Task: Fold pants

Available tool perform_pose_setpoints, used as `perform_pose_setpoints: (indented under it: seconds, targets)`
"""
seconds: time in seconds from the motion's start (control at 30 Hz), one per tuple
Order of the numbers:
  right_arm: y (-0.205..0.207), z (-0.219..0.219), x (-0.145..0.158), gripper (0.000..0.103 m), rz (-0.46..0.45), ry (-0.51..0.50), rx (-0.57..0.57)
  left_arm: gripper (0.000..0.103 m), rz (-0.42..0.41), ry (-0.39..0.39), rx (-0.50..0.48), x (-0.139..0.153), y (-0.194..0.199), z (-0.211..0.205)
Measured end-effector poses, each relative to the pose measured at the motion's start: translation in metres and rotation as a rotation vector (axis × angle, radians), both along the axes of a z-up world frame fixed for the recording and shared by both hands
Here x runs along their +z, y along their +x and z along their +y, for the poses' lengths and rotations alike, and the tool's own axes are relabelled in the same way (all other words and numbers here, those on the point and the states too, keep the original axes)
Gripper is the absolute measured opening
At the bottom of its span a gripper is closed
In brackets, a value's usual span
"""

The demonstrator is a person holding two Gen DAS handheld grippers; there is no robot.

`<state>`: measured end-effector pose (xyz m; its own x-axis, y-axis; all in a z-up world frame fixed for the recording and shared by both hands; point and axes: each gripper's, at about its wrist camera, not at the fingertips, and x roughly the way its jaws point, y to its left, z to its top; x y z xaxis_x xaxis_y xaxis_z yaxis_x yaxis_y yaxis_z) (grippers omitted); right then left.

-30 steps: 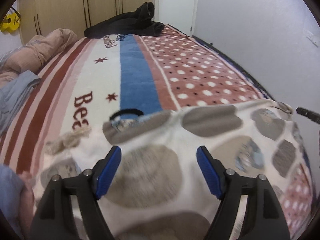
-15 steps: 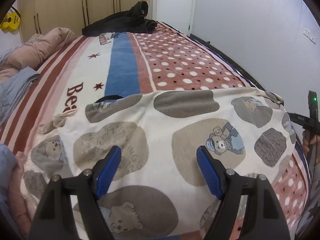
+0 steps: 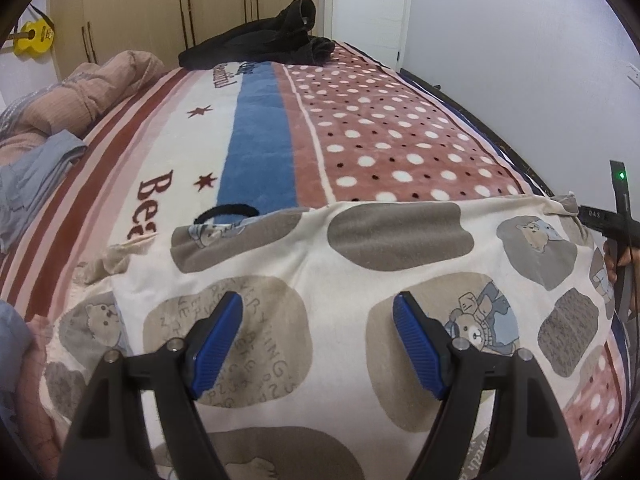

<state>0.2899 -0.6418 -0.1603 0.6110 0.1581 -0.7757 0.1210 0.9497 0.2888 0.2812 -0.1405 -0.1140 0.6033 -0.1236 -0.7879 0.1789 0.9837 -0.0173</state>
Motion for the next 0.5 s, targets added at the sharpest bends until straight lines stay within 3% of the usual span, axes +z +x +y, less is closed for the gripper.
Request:
perform_pose_setpoints:
  seconds: [0.13, 0.2, 0.33, 0.4, 0.5]
  targets:
    - [-0.029, 0.003, 0.019, 0.018, -0.034, 0.02, -0.007, 0.079, -0.035, -0.03, 0.05, 0.011, -0.015, 0.021]
    - [-0.05, 0.013, 0.038, 0.035, -0.064, -0.008, 0.005, 0.083, -0.05, -0.082, 0.093, 0.018, -0.029, 0.042]
    - [-0.103, 0.058, 0.086, 0.041, -0.167, 0.008, 0.092, 0.089, -0.062, -0.181, 0.201, 0.029, -0.069, 0.097]
    - [-0.128, 0.089, 0.109, 0.055, -0.233, 0.0, 0.155, 0.089, -0.048, -0.237, 0.249, 0.027, -0.086, 0.122]
    - [-0.158, 0.144, 0.146, 0.06, -0.33, -0.016, 0.25, 0.089, -0.014, -0.329, 0.317, 0.015, -0.107, 0.157]
